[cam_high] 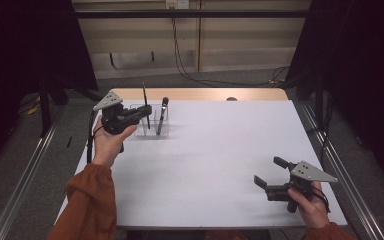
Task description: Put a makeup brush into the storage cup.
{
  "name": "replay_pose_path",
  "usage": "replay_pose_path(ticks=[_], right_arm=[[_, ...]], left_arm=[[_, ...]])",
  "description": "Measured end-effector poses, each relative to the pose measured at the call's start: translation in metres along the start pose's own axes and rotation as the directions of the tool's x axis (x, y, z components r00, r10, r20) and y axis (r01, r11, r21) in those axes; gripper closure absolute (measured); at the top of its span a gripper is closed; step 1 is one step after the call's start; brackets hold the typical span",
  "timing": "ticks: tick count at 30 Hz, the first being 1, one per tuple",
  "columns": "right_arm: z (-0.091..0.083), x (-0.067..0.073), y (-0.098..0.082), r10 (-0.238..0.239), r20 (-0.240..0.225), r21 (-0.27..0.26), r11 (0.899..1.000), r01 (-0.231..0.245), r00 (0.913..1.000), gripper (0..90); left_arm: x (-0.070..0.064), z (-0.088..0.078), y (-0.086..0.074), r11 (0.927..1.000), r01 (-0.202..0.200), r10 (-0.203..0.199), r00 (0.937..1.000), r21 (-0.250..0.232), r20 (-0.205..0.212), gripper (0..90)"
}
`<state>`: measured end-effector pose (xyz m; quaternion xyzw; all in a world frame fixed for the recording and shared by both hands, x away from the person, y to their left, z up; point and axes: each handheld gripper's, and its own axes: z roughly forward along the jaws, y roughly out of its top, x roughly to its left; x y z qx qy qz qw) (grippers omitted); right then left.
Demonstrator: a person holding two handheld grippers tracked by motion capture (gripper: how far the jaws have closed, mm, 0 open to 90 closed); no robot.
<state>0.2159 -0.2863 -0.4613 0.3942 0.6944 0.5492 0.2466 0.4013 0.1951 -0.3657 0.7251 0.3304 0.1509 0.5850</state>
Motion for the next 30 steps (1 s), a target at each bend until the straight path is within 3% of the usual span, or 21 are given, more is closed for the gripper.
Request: replay_pose_path(ticks=[4, 11, 14, 16, 26, 30], right_arm=[[0.001, 0.000, -0.001, 0.001, -0.002, 0.001, 1.000, -0.001, 1.0000, 0.2], [0.000, 0.001, -0.001, -0.009, -0.008, 0.001, 1.000, 0.009, 0.9999, 0.0], [0.000, 0.002, -0.001, -0.013, -0.012, 0.004, 1.000, 0.013, 0.9998, 0.0], [0.000, 0.003, -0.001, -0.014, -0.015, 0.008, 1.000, 0.014, 0.9998, 0.0], [0.000, 0.003, -0.001, -0.010, -0.016, 0.008, 1.000, 0.010, 0.9998, 0.0], [0.001, 0.003, -0.001, -0.010, -0.015, 0.011, 1.000, 0.010, 0.9998, 0.0]], left_arm=[[0.003, 0.012, 0.003, 0.9993, -0.035, 0.035, 0.9994, -0.012, -0.004, 85.4], [0.010, 0.031, 0.002, 0.9998, -0.007, 0.007, 0.9992, -0.020, -0.039, 85.5], [0.011, 0.038, -0.005, 0.9999, -0.012, 0.012, 0.9986, 0.000, -0.052, 85.5], [0.013, 0.041, -0.010, 0.9999, 0.009, -0.009, 0.9983, -0.011, -0.057, 85.4], [0.018, 0.052, -0.005, 0.9992, -0.012, 0.008, 0.9960, -0.038, -0.089, 85.4], [0.015, 0.061, -0.004, 0.9988, -0.030, 0.027, 0.9967, -0.039, -0.077, 85.4]])
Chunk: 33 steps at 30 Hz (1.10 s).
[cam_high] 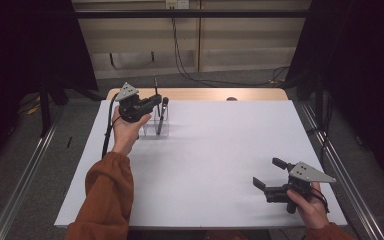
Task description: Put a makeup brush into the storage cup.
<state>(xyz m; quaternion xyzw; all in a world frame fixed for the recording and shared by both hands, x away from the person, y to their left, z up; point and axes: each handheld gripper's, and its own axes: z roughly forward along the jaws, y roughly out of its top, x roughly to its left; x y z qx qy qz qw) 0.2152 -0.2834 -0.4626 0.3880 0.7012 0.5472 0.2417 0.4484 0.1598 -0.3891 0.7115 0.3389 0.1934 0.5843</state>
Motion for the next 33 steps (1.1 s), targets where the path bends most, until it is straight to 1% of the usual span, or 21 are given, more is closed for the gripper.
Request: replay_pose_path(ticks=[3, 7, 8, 9, 10, 11, 17, 19, 20, 24, 26, 28, 29, 32, 33], right_arm=[[0.000, 0.001, 0.000, -0.003, -0.005, 0.000, 1.000, 0.003, 1.0000, 0.0], [-0.001, 0.000, -0.001, -0.001, -0.004, -0.001, 1.000, 0.001, 1.0000, 0.0], [-0.001, 0.000, -0.001, -0.001, -0.007, -0.001, 1.000, 0.001, 1.0000, 0.0], [-0.001, 0.000, 0.000, -0.002, -0.008, -0.001, 1.000, 0.002, 1.0000, 0.0], [0.000, 0.000, 0.000, -0.002, -0.012, -0.002, 1.000, 0.002, 0.9999, 0.0], [0.000, 0.000, 0.000, -0.002, -0.014, 0.001, 1.000, 0.002, 0.9999, 0.0], [0.000, -0.001, -0.001, 0.004, -0.013, 0.004, 1.000, -0.004, 0.9999, 0.0], [0.000, 0.000, -0.001, 0.003, -0.016, 0.005, 1.000, -0.003, 0.9999, 0.0], [0.000, 0.000, -0.001, 0.001, -0.018, 0.004, 1.000, -0.001, 0.9998, 0.0], [0.000, 0.000, -0.001, 0.000, -0.019, 0.005, 1.000, 0.000, 0.9998, 0.0], [0.000, 0.000, -0.001, 0.000, -0.018, 0.002, 1.000, 0.000, 0.9998, 0.0], [0.000, 0.000, -0.001, 0.002, -0.020, 0.006, 1.000, -0.002, 0.9998, 0.0], [0.000, 0.000, -0.001, 0.001, -0.019, 0.007, 1.000, -0.001, 0.9998, 0.0], [0.000, 0.000, -0.001, -0.001, -0.021, 0.005, 1.000, 0.001, 0.9998, 0.0], [0.000, 0.000, -0.001, -0.001, -0.020, 0.006, 1.000, 0.001, 0.9998, 0.0]], left_arm=[[0.001, 0.005, -0.003, 0.9999, -0.002, 0.002, 1.0000, 0.012, -0.005, 85.4], [0.003, 0.011, -0.010, 0.9991, 0.003, -0.002, 0.9996, 0.042, -0.027, 85.5], [0.004, 0.013, -0.012, 0.9989, 0.016, -0.015, 0.9995, 0.044, -0.026, 85.5], [0.005, 0.015, -0.013, 0.9986, 0.038, -0.037, 0.9991, 0.036, -0.022, 85.5], [0.005, 0.016, -0.014, 0.9986, 0.035, -0.034, 0.9991, 0.040, -0.026, 85.4], [0.004, 0.018, -0.016, 0.9983, 0.020, -0.019, 0.9993, 0.055, -0.031, 85.5], [0.003, 0.022, -0.024, 0.9951, 0.005, -0.003, 0.9998, 0.098, -0.019, 85.5], [0.000, 0.024, -0.025, 0.9940, -0.004, 0.005, 0.9999, 0.109, -0.013, 85.4], [0.000, 0.024, -0.025, 0.9934, -0.016, 0.017, 0.9997, 0.114, -0.014, 85.4], [-0.001, 0.026, -0.027, 0.9920, -0.012, 0.013, 0.9999, 0.126, -0.005, 85.4], [-0.001, 0.026, -0.029, 0.9894, -0.025, 0.025, 0.9997, 0.143, 0.001, 85.4], [-0.002, 0.027, -0.031, 0.9881, -0.024, 0.024, 0.9997, 0.152, 0.002, 85.4], [-0.002, 0.028, -0.031, 0.9863, -0.036, 0.037, 0.9993, 0.161, 0.003, 85.4], [-0.002, 0.028, -0.033, 0.9867, -0.030, 0.032, 0.9995, 0.160, -0.009, 85.4], [-0.001, 0.028, -0.034, 0.9866, -0.022, 0.024, 0.9996, 0.162, -0.011, 85.4]])
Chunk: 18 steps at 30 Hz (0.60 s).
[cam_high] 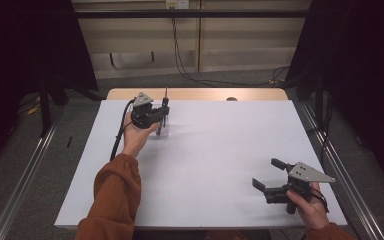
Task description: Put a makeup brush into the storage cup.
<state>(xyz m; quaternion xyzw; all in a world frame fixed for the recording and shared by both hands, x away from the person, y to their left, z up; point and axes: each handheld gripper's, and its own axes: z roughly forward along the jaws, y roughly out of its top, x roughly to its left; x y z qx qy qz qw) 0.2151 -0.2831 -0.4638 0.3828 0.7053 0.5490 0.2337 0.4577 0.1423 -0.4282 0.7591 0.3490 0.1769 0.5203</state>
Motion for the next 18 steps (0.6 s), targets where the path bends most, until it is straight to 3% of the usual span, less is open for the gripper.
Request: replay_pose_path(ticks=[11, 18], right_arm=[[0.0002, -0.0005, 0.0001, 0.000, 0.002, 0.000, 1.000, 0.000, 1.0000, 0.0], [0.0003, -0.0002, 0.0001, -0.002, 0.002, -0.001, 1.000, 0.002, 1.0000, 0.0]], left_arm=[[0.0040, 0.0001, -0.0079, 0.9994, 0.027, -0.027, 0.9996, 0.019, 0.003, 84.8], [0.0029, -0.0023, -0.0082, 0.9991, 0.031, -0.031, 0.9995, 0.029, 0.008, 78.9]])
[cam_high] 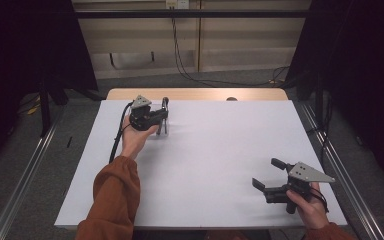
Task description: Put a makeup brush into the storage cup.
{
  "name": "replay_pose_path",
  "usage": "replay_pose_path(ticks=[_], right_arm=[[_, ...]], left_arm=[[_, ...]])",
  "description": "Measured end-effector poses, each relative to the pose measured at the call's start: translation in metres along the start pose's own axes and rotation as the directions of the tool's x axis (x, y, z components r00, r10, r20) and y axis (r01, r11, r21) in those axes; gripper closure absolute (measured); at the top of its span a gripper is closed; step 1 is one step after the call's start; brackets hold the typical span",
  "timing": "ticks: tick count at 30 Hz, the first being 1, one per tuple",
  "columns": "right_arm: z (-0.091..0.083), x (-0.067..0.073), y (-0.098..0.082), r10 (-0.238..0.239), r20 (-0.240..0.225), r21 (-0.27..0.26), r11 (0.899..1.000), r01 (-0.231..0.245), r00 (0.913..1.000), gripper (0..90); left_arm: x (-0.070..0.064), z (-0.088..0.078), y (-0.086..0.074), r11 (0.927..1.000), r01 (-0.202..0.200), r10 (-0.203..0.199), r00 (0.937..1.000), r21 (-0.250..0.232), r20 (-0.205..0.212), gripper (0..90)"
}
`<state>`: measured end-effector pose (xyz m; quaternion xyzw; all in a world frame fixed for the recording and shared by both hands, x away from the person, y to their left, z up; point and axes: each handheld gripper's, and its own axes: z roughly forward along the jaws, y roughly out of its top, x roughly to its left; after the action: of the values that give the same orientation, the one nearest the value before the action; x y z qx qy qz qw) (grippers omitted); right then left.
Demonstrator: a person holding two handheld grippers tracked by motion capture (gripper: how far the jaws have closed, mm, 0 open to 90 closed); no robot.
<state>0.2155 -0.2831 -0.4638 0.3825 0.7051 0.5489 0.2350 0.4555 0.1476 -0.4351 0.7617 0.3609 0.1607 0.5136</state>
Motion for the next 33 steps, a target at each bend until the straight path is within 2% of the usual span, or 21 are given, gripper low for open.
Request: replay_pose_path(ticks=[7, 11, 13, 15, 18, 21, 23, 26, 28, 29, 33], right_arm=[[-0.001, 0.000, 0.001, 0.002, 0.009, -0.014, 1.000, -0.002, 1.0000, 0.0], [-0.001, -0.002, 0.000, 0.011, 0.015, -0.019, 1.000, -0.010, 0.9998, 0.0], [-0.001, -0.003, 0.000, 0.011, 0.018, -0.020, 1.000, -0.011, 0.9998, 0.0], [-0.001, -0.004, 0.001, 0.011, 0.021, -0.027, 1.000, -0.011, 0.9997, 0.0], [-0.001, -0.005, 0.001, 0.019, 0.023, -0.028, 0.999, -0.018, 0.9996, 0.0], [0.000, -0.006, 0.000, 0.021, 0.025, -0.027, 0.999, -0.020, 0.9995, 0.0], [0.000, -0.006, 0.001, 0.022, 0.026, -0.028, 0.999, -0.021, 0.9994, 0.0], [-0.001, -0.008, 0.001, 0.023, 0.028, -0.029, 0.999, -0.022, 0.9993, 0.0], [-0.002, -0.008, 0.000, 0.022, 0.031, -0.028, 0.999, -0.021, 0.9993, 0.0], [-0.002, -0.009, 0.000, 0.017, 0.031, -0.025, 1.000, -0.016, 0.9994, 0.0], [-0.005, -0.009, 0.000, 0.016, 0.034, -0.024, 1.000, -0.015, 0.9993, 0.0]], left_arm=[[0.000, -0.003, -0.002, 0.9999, 0.009, -0.009, 1.0000, -0.013, -0.001, 68.7], [0.003, -0.007, -0.002, 0.9997, 0.013, -0.013, 0.9999, -0.019, -0.004, 66.4], [0.003, -0.009, -0.003, 0.9993, 0.028, -0.028, 0.9996, -0.025, 0.001, 64.6], [0.003, -0.011, -0.004, 0.9995, 0.018, -0.019, 0.9998, -0.026, -0.008, 61.9], [0.002, -0.015, -0.003, 0.9992, 0.018, -0.018, 0.9996, -0.035, -0.020, 54.8], [0.000, -0.021, -0.001, 0.9989, 0.016, -0.017, 0.9994, -0.044, -0.029, 43.3], [-0.002, -0.025, 0.001, 0.9989, 0.011, -0.013, 0.9993, -0.045, -0.035, 31.4], [-0.006, -0.034, 0.005, 0.9980, 0.005, -0.008, 0.9992, -0.063, -0.038, 20.7], [-0.008, -0.039, 0.006, 0.9974, -0.003, 0.000, 0.9988, -0.071, -0.048, 18.3], [-0.009, -0.042, 0.007, 0.9971, -0.001, -0.003, 0.9989, -0.076, -0.048, 15.0], [-0.012, -0.052, 0.004, 0.9953, 0.001, -0.005, 0.9994, -0.097, -0.035, 11.9]])
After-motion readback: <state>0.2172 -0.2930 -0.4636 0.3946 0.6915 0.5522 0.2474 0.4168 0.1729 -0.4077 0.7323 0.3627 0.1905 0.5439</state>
